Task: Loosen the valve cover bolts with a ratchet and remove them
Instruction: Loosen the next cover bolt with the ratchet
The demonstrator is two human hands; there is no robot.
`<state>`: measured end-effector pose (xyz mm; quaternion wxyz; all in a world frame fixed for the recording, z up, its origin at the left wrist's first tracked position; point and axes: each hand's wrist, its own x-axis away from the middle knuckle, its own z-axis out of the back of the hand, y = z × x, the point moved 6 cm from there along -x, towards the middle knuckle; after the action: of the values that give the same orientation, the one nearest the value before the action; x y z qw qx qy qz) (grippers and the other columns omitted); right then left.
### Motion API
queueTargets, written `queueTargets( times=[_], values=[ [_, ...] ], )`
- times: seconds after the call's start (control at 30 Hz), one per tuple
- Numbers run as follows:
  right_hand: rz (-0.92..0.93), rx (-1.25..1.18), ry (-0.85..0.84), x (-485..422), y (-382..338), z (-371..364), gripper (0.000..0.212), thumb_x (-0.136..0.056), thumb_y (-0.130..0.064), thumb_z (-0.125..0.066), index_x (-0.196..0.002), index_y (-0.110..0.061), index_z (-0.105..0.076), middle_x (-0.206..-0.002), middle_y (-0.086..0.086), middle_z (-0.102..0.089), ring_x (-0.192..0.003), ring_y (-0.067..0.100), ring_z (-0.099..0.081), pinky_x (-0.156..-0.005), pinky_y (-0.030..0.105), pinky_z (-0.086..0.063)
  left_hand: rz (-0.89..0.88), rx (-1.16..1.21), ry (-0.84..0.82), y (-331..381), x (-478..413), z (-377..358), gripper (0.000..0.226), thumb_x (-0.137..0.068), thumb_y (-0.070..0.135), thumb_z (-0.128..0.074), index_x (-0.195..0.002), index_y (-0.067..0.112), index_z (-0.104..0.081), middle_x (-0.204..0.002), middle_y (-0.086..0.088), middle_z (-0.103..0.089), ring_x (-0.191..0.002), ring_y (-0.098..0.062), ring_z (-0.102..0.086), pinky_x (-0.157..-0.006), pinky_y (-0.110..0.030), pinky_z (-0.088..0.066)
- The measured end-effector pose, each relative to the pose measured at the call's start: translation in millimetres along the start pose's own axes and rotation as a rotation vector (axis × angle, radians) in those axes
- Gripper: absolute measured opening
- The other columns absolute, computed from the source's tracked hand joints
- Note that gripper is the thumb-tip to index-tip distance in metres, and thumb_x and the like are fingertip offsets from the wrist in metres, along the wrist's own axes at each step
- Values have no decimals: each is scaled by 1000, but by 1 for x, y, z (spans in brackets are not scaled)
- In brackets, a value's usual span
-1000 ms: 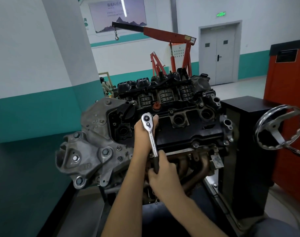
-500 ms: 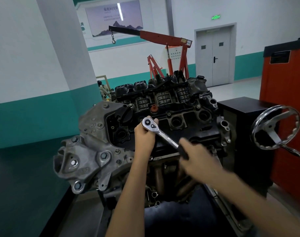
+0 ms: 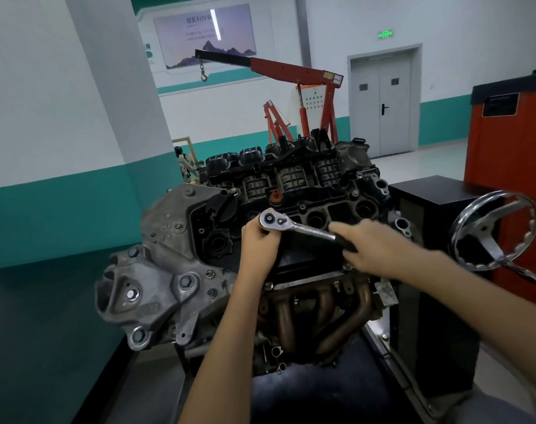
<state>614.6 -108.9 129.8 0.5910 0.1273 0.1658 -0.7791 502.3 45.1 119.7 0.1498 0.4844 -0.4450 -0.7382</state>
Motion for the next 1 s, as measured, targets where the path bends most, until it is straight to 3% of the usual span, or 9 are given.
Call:
queueTargets(
  times=[0.13,0.27,0.37,0.47,0.6,0.73,0.8,0.9,1.0],
  values=[
    [17,95,92,-8,-1,3,30,-89,-21,-58,-115,-26,-46,-76,-1,-51,-76,30,-61,-62,31,-38,-10,27,79,0,7,5,30,-89,12,-58,-73,34,-70,-74,14,-68,-78,-4,-60,-76,-23,-46],
    [-204,-436,167,37,-38,-56,25,-84,-14,-60,-103,-22,-46,-70,2,-51,-66,26,-58,-57,29,-42,6,26,97,-3,11,-1,38,-95,16,-61,-59,24,-52,-55,15,-47,-57,-2,-42,-58,-17,-36],
    [-329,-767,195,40,-88,-98,37,-86,-9,-57,-122,-17,-48,-76,4,-53,-64,19,-54,-59,26,-44,3,21,137,0,9,-1,43,-96,18,-62,-62,17,-34,-59,5,-32,-59,-9,-29,-56,-25,-28],
    [-356,-928,197,35,-114,-109,32,-87,-5,-53,-116,-15,-48,-74,3,-54,-59,13,-55,-54,24,-49,27,-29,126,-2,5,1,40,-95,18,-62,-68,12,-33,-61,0,-30,-57,-7,-27,-53,-20,-28],
    [-229,-661,83,36,-65,-77,37,-84,-6,-56,-119,-15,-52,-74,5,-52,-62,23,-52,-56,24,-43,66,-5,40,-6,2,2,41,-94,18,-62,-61,20,-39,-55,11,-36,-57,-6,-33,-55,-20,-31],
    [-21,-79,-13,1,3,-2,34,-87,-12,-59,-119,-21,-54,-69,-6,-51,-53,10,-50,-49,20,-40,8,-41,-6,2,1,1,38,-91,5,-57,-61,28,-59,-60,13,-53,-61,-1,-46,-62,-19,-39],
    [92,151,8,-21,3,22,32,-89,-16,-57,-119,-25,-51,-66,-9,-45,-56,14,-48,-53,26,-39,-1,-4,37,3,5,6,40,-90,1,-55,-63,30,-59,-58,17,-54,-59,3,-46,-59,-15,-39],
    [57,151,67,-16,-6,12,29,-89,-19,-56,-116,-24,-48,-76,-1,-52,-70,28,-57,-62,33,-44,29,52,77,-2,12,10,32,-91,1,-54,-77,26,-67,-66,16,-62,-65,5,-54,-65,-12,-44],
    [-149,-247,103,26,-27,-35,25,-86,-17,-59,-106,-23,-45,-73,2,-53,-68,27,-61,-58,30,-46,66,62,94,-5,13,4,29,-95,14,-60,-66,16,-56,-60,14,-52,-62,-3,-49,-65,-19,-41]
  ],
)
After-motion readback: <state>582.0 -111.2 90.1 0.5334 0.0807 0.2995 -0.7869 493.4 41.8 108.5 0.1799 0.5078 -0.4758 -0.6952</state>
